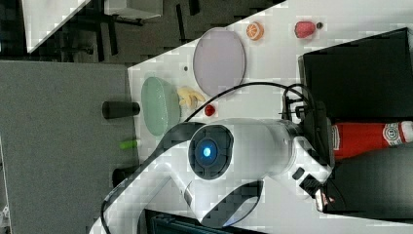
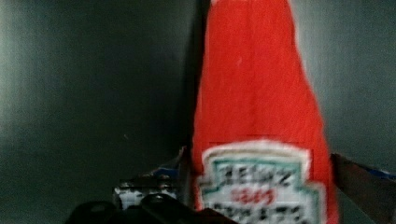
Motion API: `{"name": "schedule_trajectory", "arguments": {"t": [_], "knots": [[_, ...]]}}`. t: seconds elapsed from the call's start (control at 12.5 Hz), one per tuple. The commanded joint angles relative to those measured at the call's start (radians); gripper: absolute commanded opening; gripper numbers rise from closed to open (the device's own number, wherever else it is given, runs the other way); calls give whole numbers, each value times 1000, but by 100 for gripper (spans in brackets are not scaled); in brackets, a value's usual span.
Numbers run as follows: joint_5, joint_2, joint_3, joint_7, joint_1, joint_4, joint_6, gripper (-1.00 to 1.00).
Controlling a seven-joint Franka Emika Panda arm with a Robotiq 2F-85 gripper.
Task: Pick Ketchup from oven and place it on table.
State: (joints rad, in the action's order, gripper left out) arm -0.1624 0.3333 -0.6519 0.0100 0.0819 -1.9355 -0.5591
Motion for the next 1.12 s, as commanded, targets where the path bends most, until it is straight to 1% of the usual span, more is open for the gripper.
{"name": "schedule_trajectory", "arguments": {"t": [0.08,0.16,0.24,0.4,0.48,0.56,0.72,0.8,0.88,1.12], "knots": [[-10,-27,12,-58,4,19,-19,71],[-10,-28,12,-58,3,16,-33,37],[-10,-34,13,-58,1,17,-33,23],[-8,-45,15,-58,-2,27,-23,23],[-3,-60,17,-58,-15,58,4,23],[11,-93,23,-54,-46,113,75,23],[56,-131,58,-54,-94,178,170,23],[65,-166,126,-54,-143,212,210,23],[65,-182,176,-54,-168,214,208,23],[65,-187,325,-54,-212,196,212,23]]}}
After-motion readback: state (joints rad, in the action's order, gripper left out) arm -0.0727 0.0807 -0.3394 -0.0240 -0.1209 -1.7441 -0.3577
